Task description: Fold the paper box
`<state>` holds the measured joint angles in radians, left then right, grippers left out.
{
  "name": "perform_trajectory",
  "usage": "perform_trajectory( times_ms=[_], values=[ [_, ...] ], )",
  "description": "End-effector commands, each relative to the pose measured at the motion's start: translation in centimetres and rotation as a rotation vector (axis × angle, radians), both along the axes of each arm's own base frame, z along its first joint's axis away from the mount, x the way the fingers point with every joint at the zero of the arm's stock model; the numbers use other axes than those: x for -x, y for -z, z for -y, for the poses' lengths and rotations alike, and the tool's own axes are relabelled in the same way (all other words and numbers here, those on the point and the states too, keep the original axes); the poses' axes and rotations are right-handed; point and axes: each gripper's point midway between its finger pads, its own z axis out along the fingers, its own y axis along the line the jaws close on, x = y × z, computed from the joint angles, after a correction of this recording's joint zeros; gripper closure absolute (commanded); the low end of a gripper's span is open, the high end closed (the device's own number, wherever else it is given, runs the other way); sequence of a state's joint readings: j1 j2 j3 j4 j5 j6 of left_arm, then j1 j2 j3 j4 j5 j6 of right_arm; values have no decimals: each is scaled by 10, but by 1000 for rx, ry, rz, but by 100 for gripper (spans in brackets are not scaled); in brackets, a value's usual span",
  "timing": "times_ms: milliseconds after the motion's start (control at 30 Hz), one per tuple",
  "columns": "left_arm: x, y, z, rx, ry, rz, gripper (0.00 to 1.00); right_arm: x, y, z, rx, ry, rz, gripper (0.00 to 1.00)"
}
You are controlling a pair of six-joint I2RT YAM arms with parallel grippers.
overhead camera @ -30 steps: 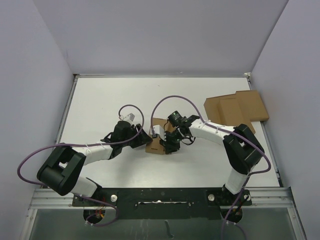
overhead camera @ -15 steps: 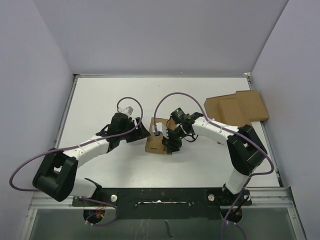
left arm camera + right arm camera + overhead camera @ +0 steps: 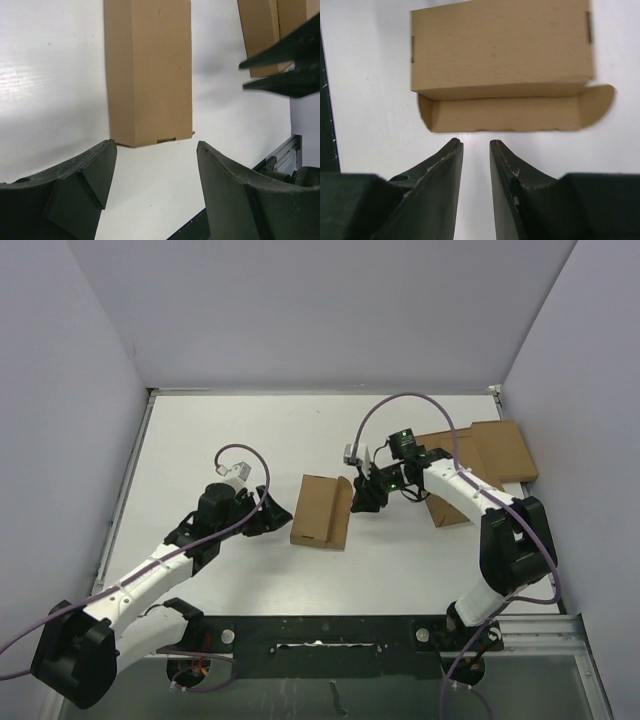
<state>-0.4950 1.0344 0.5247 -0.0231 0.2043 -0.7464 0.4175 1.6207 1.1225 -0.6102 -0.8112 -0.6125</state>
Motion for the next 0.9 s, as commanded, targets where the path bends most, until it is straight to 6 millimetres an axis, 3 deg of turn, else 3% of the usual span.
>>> perform_trajectory(
  times_ms=[0, 100, 300, 500, 667, 867],
  values=[
    [6, -10, 1, 28, 0, 54, 36, -40, -31, 10, -100, 163, 51, 71],
    [2, -12, 1, 14, 13, 92, 36, -62, -25, 20, -48, 221, 95, 72],
    [-25, -19, 11, -9, 70, 135, 32, -93, -18, 21, -61, 214, 14, 69],
    [-36, -8, 20, 2, 95, 64, 34, -118, -14, 14, -76, 185, -15, 63],
    [-17, 8, 2, -43, 32, -34, 43, -145, -8, 8, -36, 208, 15, 75],
    [31, 12, -16, -29, 16, -102, 62, -152, 2, -10, -4, 147, 8, 94]
  ],
)
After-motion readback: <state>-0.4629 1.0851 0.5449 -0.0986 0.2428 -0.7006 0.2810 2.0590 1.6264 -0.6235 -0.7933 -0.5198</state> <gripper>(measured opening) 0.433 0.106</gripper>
